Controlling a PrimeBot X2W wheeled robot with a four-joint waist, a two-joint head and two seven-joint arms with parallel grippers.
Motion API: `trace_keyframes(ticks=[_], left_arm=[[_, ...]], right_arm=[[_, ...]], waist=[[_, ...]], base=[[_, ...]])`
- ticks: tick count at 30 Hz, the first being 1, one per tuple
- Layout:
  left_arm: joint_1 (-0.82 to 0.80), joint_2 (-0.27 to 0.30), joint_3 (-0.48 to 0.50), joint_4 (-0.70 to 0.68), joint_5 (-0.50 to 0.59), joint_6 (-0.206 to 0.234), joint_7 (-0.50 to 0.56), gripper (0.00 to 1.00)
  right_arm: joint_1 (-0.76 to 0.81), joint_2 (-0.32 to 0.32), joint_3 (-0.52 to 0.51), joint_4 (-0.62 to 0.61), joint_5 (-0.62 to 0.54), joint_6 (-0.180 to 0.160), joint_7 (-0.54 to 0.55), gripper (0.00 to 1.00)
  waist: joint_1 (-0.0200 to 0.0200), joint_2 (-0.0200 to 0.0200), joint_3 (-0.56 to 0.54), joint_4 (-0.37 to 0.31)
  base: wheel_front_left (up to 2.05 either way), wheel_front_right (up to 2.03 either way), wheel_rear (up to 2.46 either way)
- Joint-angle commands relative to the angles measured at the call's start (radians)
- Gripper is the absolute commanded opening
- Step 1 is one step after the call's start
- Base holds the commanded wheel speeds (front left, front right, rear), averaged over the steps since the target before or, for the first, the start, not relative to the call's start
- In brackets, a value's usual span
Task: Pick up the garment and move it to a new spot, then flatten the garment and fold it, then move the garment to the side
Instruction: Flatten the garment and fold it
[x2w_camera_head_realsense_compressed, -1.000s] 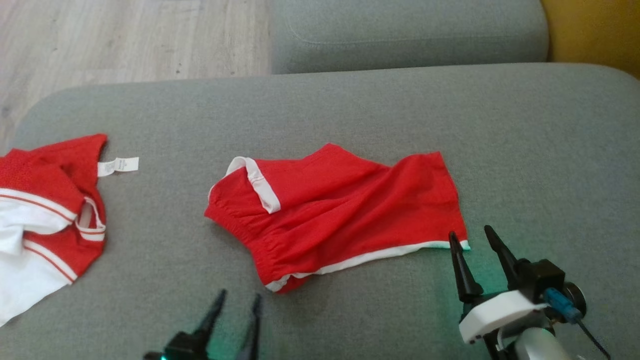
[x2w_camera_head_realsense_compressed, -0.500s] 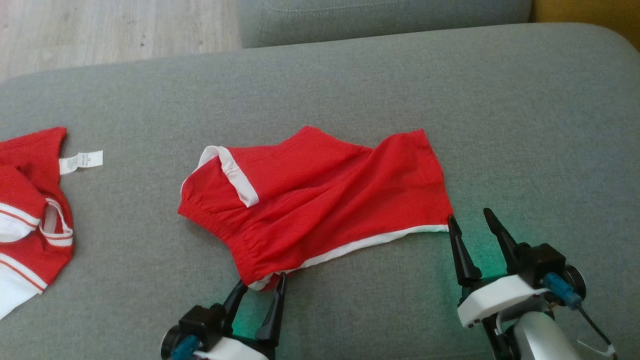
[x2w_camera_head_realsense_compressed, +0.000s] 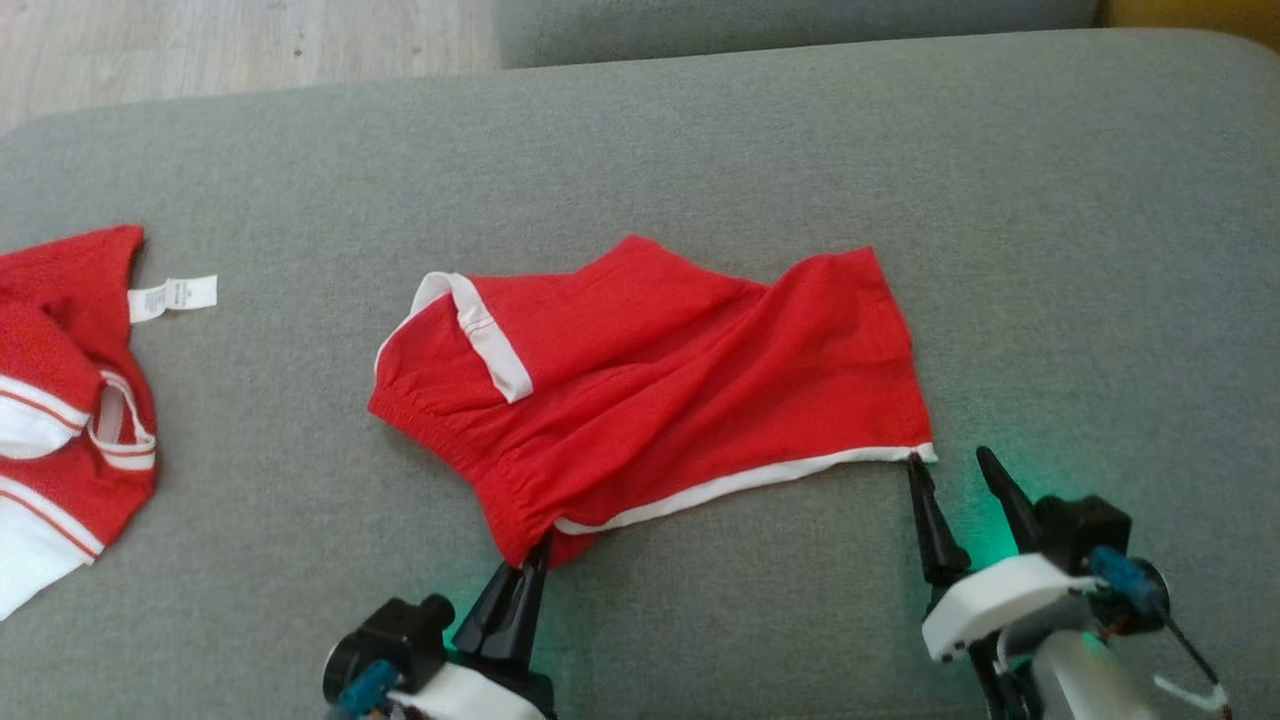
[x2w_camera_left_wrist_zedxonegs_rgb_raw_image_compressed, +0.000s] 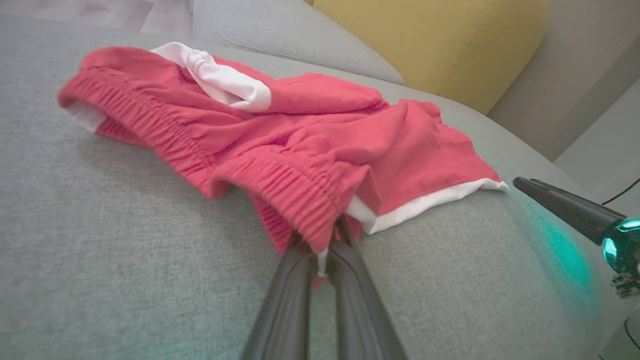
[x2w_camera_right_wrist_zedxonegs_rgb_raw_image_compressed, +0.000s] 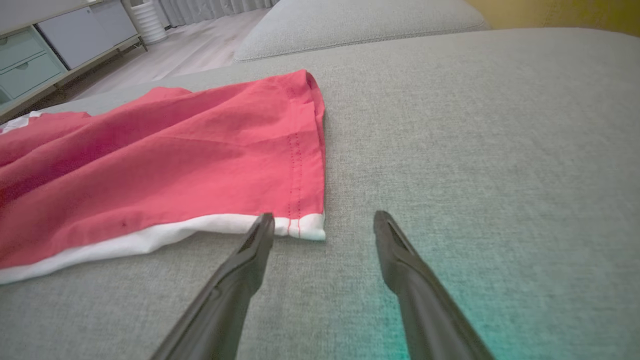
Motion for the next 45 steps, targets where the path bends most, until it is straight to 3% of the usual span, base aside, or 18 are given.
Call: trace_keyframes(ticks=[1, 8, 9, 10, 11, 15, 22, 27, 33, 38, 45], left_arm=[[-0.040, 0.011, 0.019, -0.031, 0.002, 0.002, -0.005, 0.00], [-0.055, 0.017, -0.009, -0.036, -0.002, 0.002, -0.005, 0.00], [-0.056, 0.018, -0.012, -0.035, -0.004, 0.002, -0.005, 0.00], [-0.057, 0.020, -0.016, -0.034, -0.005, 0.002, -0.005, 0.00], [-0.059, 0.021, -0.015, -0.033, -0.007, 0.002, -0.005, 0.00], [-0.062, 0.022, -0.001, -0.046, -0.004, 0.002, -0.005, 0.00], [-0.118, 0.064, 0.079, -0.182, 0.049, 0.002, -0.005, 0.00], [-0.245, 0.173, 0.119, -0.297, 0.103, 0.002, -0.005, 0.00], [-0.448, 0.308, 0.117, -0.379, 0.098, 0.002, -0.005, 0.00], [-0.617, 0.372, 0.078, -0.345, 0.054, 0.002, -0.005, 0.00], [-0.854, 0.387, 0.007, -0.161, 0.047, 0.002, 0.013, 0.00]], right_arm=[[-0.052, -0.002, 0.028, -0.006, 0.014, -0.001, -0.006, 1.00], [-0.117, -0.002, 0.065, 0.095, 0.058, -0.001, -0.006, 1.00], [-0.126, -0.002, 0.077, 0.126, 0.054, -0.001, -0.006, 0.95], [-0.136, -0.002, 0.085, 0.155, 0.054, -0.001, -0.006, 0.61], [-0.151, -0.002, 0.100, 0.203, 0.057, -0.001, -0.006, 0.00], [-0.160, -0.002, 0.084, 0.196, 0.068, -0.001, -0.006, 0.00], [-0.159, -0.002, 0.055, -0.017, 0.146, -0.001, -0.006, 0.00], [-0.250, -0.008, 0.056, -0.139, 0.177, -0.001, -0.006, 0.00], [-0.405, -0.063, 0.095, -0.254, 0.324, -0.001, 0.000, 0.00], [-0.538, -0.134, 0.101, -0.335, 0.356, -0.001, 0.059, 0.00], [-0.746, -0.119, 0.100, -0.252, 0.295, -0.001, 0.073, 0.00]], waist=[[0.0000, 0.0000, 0.007, 0.008], [0.0000, 0.0000, 0.033, 0.032], [0.0000, 0.0000, 0.035, 0.036], [0.0000, 0.0000, 0.038, 0.040], [0.0000, 0.0000, 0.040, 0.046], [0.0000, 0.0000, 0.037, 0.053], [0.0000, 0.0000, -0.029, 0.037], [0.0000, 0.0000, -0.098, 0.007], [0.0000, 0.0000, -0.142, -0.018], [0.0000, 0.0000, -0.099, -0.025], [0.0000, 0.0000, 0.075, -0.048]], base=[[0.00, 0.00, 0.00], [0.00, 0.00, 0.00], [0.00, 0.00, 0.00], [0.00, 0.00, 0.00], [0.00, 0.00, 0.00], [0.00, 0.00, 0.00], [0.00, 0.00, 0.00], [0.00, 0.00, 0.00], [0.00, 0.00, 0.00], [0.00, 0.00, 0.00], [0.00, 0.00, 0.00]])
